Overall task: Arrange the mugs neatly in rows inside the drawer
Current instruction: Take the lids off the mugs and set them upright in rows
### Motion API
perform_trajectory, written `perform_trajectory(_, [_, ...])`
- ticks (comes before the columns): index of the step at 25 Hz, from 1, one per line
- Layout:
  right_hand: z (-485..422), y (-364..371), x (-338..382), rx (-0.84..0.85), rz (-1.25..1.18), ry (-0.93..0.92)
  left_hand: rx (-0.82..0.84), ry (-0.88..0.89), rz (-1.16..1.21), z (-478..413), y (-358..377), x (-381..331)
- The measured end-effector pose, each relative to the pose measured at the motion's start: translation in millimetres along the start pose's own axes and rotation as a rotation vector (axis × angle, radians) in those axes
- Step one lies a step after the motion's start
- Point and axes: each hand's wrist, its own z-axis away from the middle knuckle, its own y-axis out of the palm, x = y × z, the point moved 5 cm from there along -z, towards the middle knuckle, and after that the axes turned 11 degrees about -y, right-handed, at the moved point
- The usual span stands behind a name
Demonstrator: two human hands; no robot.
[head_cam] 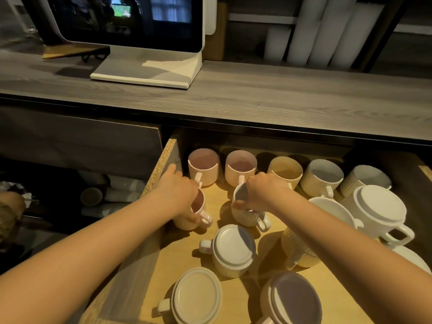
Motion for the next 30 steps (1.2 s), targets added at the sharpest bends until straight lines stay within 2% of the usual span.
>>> perform_trajectory(7, [4,1,-2,0.046,-0.009,-0.089,-0.085,0.179,0.120,-2,4,6])
perform_trajectory(10, [9,1,-2,-0.019,-0.030,-0.084,-0.053,0.102,0.191,0,4,13])
perform_trajectory(14, [12,-3,4,-0.078,-0.097,-0.027,-0.118,-0.018,0.174,-4,-4,13])
perform_trajectory(18, [12,-4,8,-0.092,-0.064,0.042,-0.076,-0.033,0.092,-6,0,4])
perform_trajectory(30, [16,-4,17,-0.082,-0.015,0.054,-0.201,-0.037,0.131,-9,1,8])
